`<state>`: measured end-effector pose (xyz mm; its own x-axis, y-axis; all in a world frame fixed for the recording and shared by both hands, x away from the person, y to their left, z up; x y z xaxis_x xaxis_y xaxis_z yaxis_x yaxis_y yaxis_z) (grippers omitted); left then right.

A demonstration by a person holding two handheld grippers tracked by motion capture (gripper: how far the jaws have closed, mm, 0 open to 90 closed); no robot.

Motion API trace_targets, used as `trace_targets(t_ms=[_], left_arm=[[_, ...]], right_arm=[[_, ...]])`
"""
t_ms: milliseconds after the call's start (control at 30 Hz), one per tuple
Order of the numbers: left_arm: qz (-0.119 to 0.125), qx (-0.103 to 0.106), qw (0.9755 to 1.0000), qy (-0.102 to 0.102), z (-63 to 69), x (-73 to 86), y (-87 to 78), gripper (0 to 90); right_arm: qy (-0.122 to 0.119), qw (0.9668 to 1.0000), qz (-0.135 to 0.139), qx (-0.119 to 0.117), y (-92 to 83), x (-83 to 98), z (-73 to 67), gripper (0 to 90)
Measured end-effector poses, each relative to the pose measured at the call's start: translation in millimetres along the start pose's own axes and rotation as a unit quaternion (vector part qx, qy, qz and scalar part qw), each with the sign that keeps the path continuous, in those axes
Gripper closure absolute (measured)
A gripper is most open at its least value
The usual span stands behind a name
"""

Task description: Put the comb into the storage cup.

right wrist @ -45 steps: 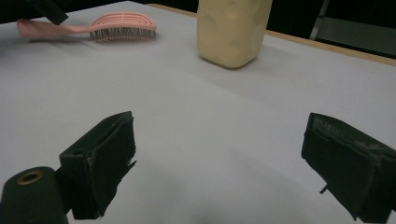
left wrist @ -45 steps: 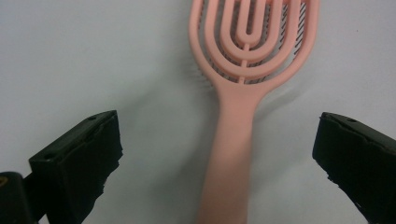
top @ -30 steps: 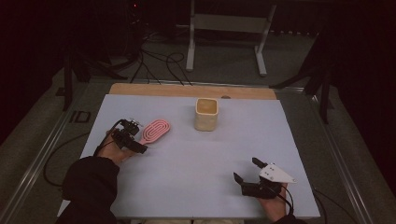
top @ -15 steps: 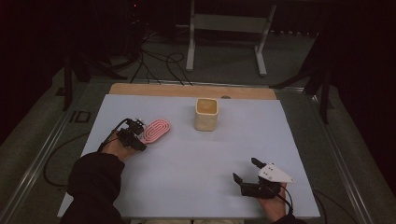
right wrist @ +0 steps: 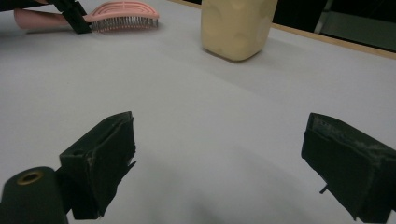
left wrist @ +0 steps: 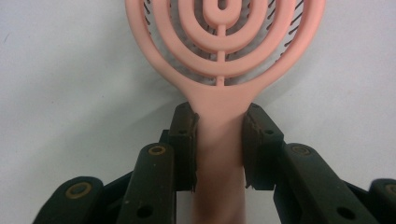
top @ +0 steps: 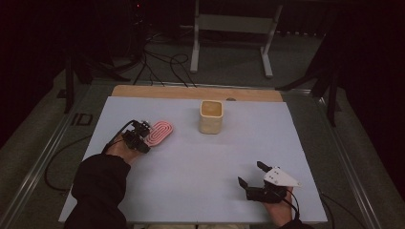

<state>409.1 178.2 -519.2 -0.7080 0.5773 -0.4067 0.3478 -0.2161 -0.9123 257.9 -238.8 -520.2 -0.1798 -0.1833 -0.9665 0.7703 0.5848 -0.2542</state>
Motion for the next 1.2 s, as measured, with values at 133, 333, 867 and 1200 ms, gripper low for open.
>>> trace_targets(t_ms=[133, 333, 867, 1200], left_arm=[[0.001, -0.008, 1.0, 0.002, 0.1, -0.3, 0.4, 69.1], [-0.001, -0.021, 0.9997, 0.014, 0.7, -0.7, 0.6, 69.4], [0.027, -0.012, 0.9995, -0.013, 0.4, 0.4, -4.6, 70.3], [0.1, -0.01, 0.9947, -0.022, 2.6, -4.1, -28.8, 70.3]], right_arm=[[0.0, 1.0, 0.0, 0.001, 0.0, 0.1, 0.1, 9.6], [0.0, 1.0, 0.0, -0.001, 0.1, 0.1, -0.1, 9.6], [-0.001, 1.0, -0.002, -0.001, 1.4, 0.7, -0.5, 9.6], [-0.002, 1.0, -0.001, -0.001, 1.4, 0.5, -0.3, 9.6]])
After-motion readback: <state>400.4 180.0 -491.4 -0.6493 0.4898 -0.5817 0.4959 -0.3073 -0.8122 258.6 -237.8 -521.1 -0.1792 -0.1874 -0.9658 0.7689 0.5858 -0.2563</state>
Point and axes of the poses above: each handheld gripper's, and its own axes: y roughly forward along the jaws, x roughly out of its underside, z roughly to its right, the point moved 3 cm from there along y, roughly forward along the jaws, and after that the axes turned 9 degrees about z, right-handed, at the moved point
